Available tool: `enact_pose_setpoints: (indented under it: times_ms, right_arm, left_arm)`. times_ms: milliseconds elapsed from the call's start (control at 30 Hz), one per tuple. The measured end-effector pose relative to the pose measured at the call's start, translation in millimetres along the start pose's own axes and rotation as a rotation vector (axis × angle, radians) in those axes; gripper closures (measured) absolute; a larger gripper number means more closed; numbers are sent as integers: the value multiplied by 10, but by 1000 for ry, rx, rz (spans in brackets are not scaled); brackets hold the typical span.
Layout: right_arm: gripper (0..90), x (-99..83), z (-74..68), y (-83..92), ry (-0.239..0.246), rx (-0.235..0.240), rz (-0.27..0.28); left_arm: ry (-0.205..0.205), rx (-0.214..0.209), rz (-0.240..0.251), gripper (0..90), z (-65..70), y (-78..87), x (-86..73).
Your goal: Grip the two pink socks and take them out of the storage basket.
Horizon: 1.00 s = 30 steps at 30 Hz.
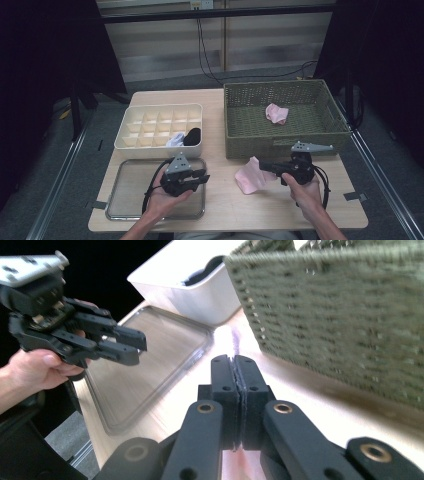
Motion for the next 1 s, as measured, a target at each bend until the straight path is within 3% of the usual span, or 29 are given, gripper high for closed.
enact_pose_setpoints:
  times_ms: [100,333,533,600,667,767,1000]
  right_arm:
    - [885,-82,48,-32,0,-28,-43]
    - [883,-212,213,-78,-22,-69,-67]
    - [845,-342,297,-177,-22,-106,-110]
    - [843,-366,323,-210,-30,-113,-117]
    - [832,-380,326,-239,-28,-118,-125]
    - [825,-419,325,-287,-27,-129,-142]
    - [796,-477,362,-382,-7,-157,-188]
  left_arm:
    - [-18,-24,-18,732,81,-121,100]
    - [-48,-101,-35,727,324,-422,254]
    - [-44,-158,-64,747,508,-617,166]
    - [-56,-178,-81,734,592,-666,130]
    - [-90,-169,-95,713,653,-679,134]
    - [-69,-200,-53,693,681,-668,223]
    - [-103,-214,-116,745,720,-800,128]
Point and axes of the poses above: each handheld gripper's, and its own axes: y roughly backward along the jaws, x roughly out of its top, z roughly to its right, the point moved 8 cm from there along -y, roughly forward along the jaws, and after that the axes turned 11 degrees about -z, right-handed, at the moved point
